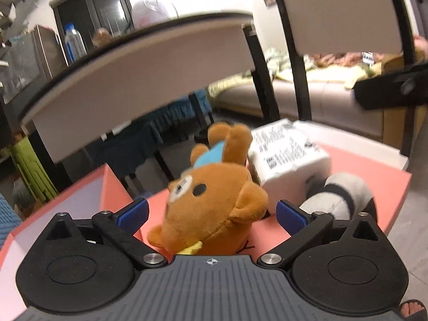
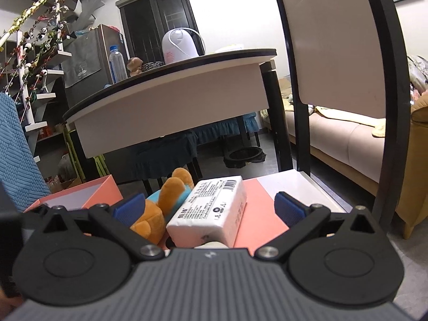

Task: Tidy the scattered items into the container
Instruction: 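Move the left tool to the brown teddy bear and grasp it, then carry the teddy bear into the pink box and open the left tool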

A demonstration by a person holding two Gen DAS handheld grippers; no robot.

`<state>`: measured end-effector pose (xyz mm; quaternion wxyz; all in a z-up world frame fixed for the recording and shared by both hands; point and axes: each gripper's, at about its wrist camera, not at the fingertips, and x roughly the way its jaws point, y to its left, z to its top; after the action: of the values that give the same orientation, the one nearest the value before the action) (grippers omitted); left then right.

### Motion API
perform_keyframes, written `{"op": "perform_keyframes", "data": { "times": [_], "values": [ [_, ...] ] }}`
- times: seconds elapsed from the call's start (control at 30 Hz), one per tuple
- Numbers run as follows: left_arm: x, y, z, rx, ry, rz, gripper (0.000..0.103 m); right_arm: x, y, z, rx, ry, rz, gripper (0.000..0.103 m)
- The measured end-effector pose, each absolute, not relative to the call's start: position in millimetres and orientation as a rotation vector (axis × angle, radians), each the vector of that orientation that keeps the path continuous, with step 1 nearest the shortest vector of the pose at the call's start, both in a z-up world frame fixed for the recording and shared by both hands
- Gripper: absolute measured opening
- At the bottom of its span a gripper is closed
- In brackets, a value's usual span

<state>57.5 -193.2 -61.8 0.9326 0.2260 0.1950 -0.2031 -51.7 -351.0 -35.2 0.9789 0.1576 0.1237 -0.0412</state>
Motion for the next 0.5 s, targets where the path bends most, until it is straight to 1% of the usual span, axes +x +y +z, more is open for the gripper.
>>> {"op": "perform_keyframes", "data": {
  "times": [0.07,0.1,0.13,0.17,0.23,0.33,0.43,0.5],
  "values": [
    [66.3,-195.3,-66.6,0.451,0.426,-0.414,0.098,-53.1,-357.6,-35.1,0.325,0.252,-0.086,0.103],
    [69.4,-194.8,-67.4,0.44,0.429,-0.411,0.095,-54.2,-362.3,-35.0,0.33,0.255,-0.087,0.103],
    [72.8,-194.6,-67.2,0.431,0.438,-0.402,0.087,-54.3,-363.2,-35.3,0.332,0.256,-0.084,0.103],
    [76.9,-194.2,-67.1,0.418,0.455,-0.394,0.082,-54.4,-363.3,-35.6,0.331,0.259,-0.082,0.103],
    [83.3,-190.4,-66.3,0.374,0.482,-0.393,0.074,-54.0,-364.0,-37.0,0.331,0.266,-0.078,0.103],
    [83.5,-183.7,-62.2,0.34,0.477,-0.392,0.063,-53.1,-363.3,-38.9,0.332,0.278,-0.072,0.103],
    [78.2,-175.7,-55.4,0.294,0.467,-0.387,0.057,-52.5,-360.9,-39.0,0.326,0.275,-0.071,0.103],
    [73.0,-170.2,-48.9,0.271,0.437,-0.383,0.055,-52.0,-359.1,-38.6,0.321,0.27,-0.07,0.103]
  ]
}}
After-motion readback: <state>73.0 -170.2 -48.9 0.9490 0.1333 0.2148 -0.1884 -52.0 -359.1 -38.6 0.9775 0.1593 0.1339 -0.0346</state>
